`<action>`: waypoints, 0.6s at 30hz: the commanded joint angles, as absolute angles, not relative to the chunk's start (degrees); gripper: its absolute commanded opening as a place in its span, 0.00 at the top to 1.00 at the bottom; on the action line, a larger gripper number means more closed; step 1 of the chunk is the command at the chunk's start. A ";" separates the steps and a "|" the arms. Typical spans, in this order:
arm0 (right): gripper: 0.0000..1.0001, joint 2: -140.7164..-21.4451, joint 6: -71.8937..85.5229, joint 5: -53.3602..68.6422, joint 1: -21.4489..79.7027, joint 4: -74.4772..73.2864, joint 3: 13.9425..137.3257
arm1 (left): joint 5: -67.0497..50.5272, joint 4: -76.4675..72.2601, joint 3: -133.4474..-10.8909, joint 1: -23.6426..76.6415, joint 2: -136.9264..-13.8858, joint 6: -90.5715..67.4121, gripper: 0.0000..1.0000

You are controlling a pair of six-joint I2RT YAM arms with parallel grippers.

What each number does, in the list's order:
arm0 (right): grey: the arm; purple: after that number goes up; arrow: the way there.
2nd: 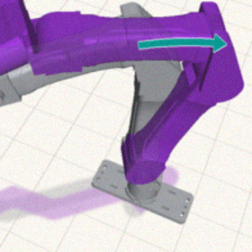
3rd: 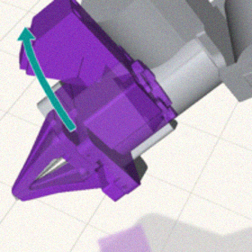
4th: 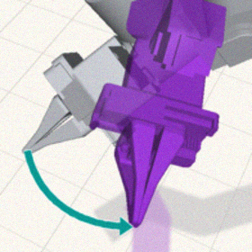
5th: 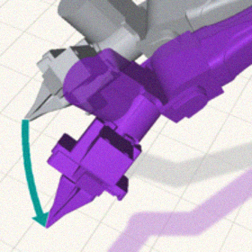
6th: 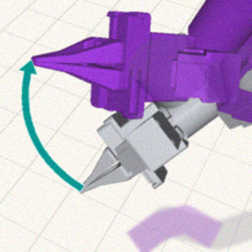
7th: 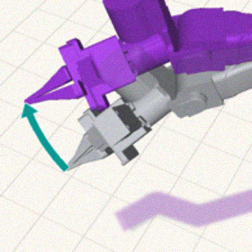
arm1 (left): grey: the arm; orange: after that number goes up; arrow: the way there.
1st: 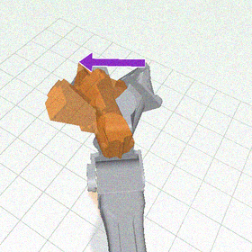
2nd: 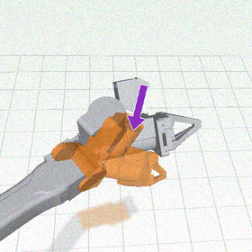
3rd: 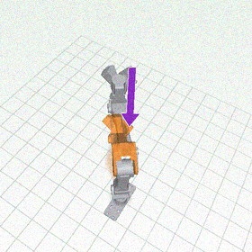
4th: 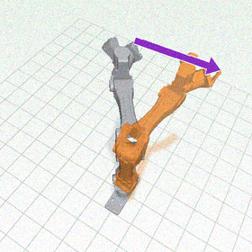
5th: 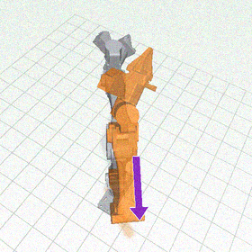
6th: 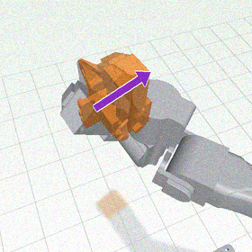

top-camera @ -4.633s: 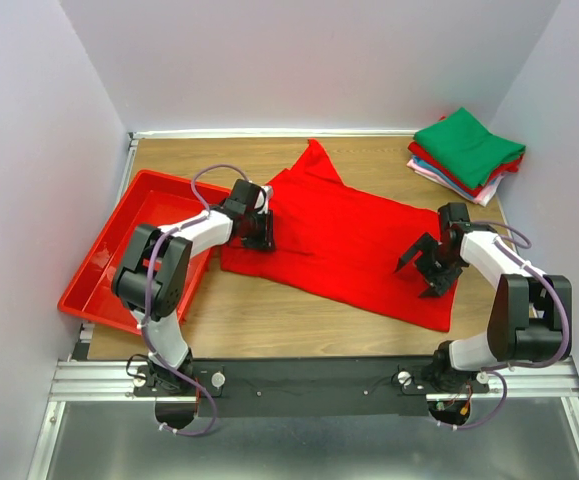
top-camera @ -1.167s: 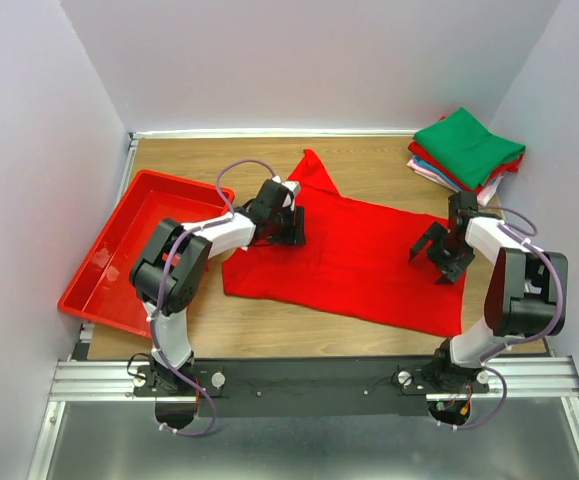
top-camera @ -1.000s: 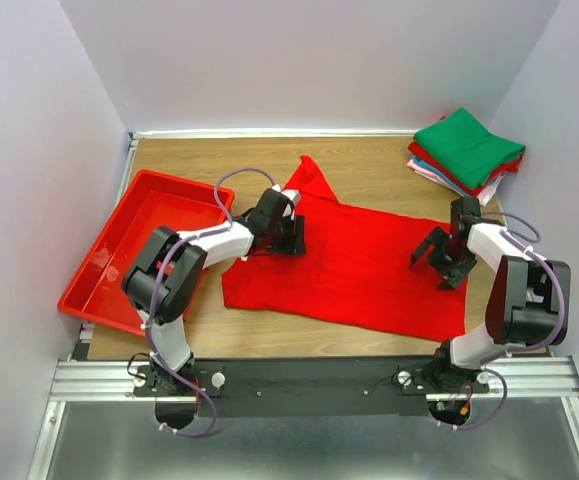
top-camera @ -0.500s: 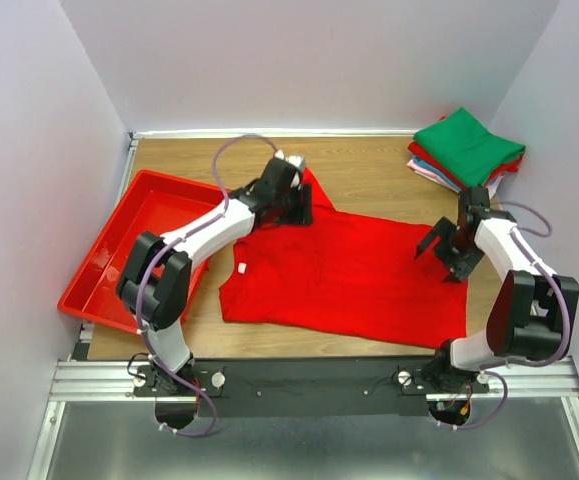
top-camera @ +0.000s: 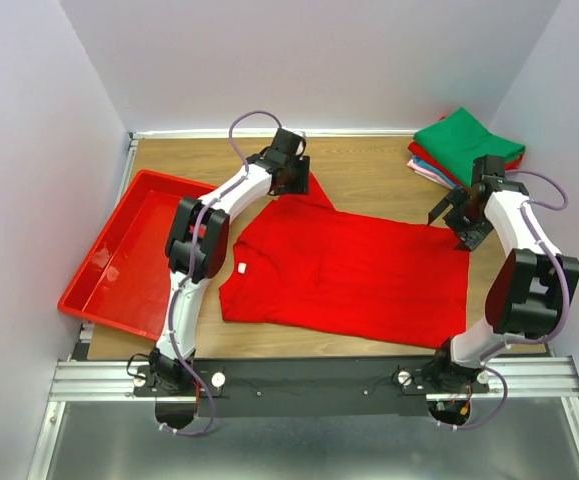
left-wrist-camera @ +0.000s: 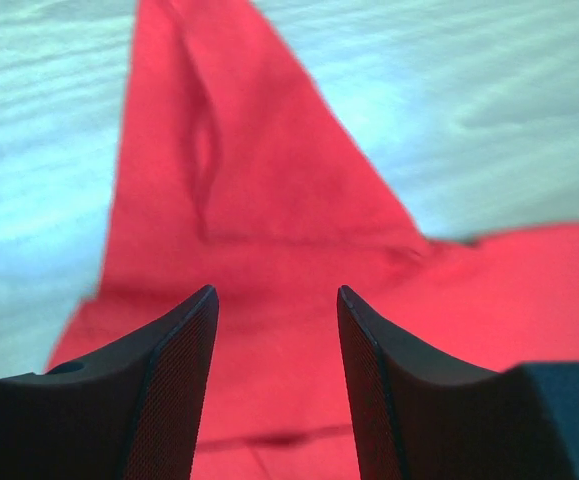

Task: Fold and stack the t-shirts
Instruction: Fold the tshirt

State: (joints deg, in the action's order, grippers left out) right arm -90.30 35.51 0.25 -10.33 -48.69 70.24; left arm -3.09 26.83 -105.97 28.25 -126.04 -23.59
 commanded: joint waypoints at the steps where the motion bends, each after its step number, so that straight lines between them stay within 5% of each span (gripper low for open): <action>1: 0.05 -93.42 35.16 -1.76 -11.60 -50.27 73.20 | -2.72 28.31 -111.26 26.37 -128.75 -22.67 0.42; 18: 0.05 -100.37 34.02 -0.26 -13.89 -50.19 77.08 | -5.98 27.86 -113.91 25.84 -134.91 -23.12 0.49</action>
State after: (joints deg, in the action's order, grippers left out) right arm -99.00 35.00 0.08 -13.04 -49.41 75.92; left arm -4.91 27.51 -115.26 25.26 -134.10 -23.44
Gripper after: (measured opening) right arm 0.943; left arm 0.510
